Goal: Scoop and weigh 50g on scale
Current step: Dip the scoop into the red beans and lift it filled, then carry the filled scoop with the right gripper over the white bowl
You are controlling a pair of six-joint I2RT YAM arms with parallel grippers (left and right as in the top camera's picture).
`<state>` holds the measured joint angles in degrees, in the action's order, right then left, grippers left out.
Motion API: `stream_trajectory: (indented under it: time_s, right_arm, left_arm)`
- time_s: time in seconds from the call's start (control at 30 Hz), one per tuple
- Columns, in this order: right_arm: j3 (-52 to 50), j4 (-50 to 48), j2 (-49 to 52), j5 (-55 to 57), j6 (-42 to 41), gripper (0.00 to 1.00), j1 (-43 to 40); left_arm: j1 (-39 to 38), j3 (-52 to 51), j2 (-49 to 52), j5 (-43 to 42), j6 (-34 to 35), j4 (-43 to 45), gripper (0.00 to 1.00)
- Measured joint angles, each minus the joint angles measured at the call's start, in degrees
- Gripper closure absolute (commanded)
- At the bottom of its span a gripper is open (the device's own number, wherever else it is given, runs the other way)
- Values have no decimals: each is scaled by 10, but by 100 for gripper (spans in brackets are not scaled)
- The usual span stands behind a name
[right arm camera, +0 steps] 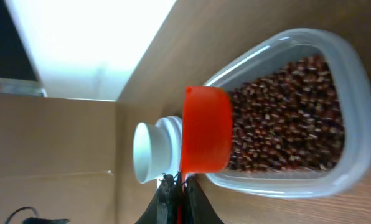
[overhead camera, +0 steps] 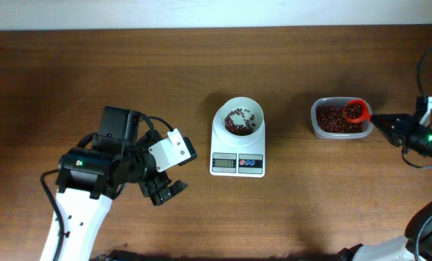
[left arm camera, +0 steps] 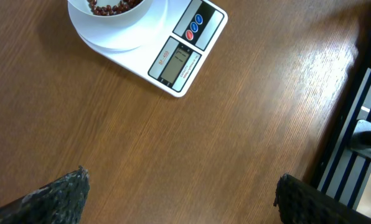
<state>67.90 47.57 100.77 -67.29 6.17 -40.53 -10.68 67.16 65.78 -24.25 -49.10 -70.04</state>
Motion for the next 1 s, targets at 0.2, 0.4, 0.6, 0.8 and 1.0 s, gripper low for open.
stream_trajectory:
  time_s: [0.2,0.4,0.6,0.8,1.0]
  right_arm:
    - [0,0,0,-59,0,96,0]
    - [0,2,0,-103,0,96,0]
    - [0,3,0,-111,0,96,42]
    - [0,3,0,-115,0,96,142]
    - [0,3,0,-123,0,96,252]
  left_arm:
    - [0,0,0,0,0,0,1]
    - [0,0,0,0,0,0,1]
    - [0,0,0,0,0,0,1]
    - [0,0,0,0,0,0,1]
    - [0,0,0,0,0,0,1]
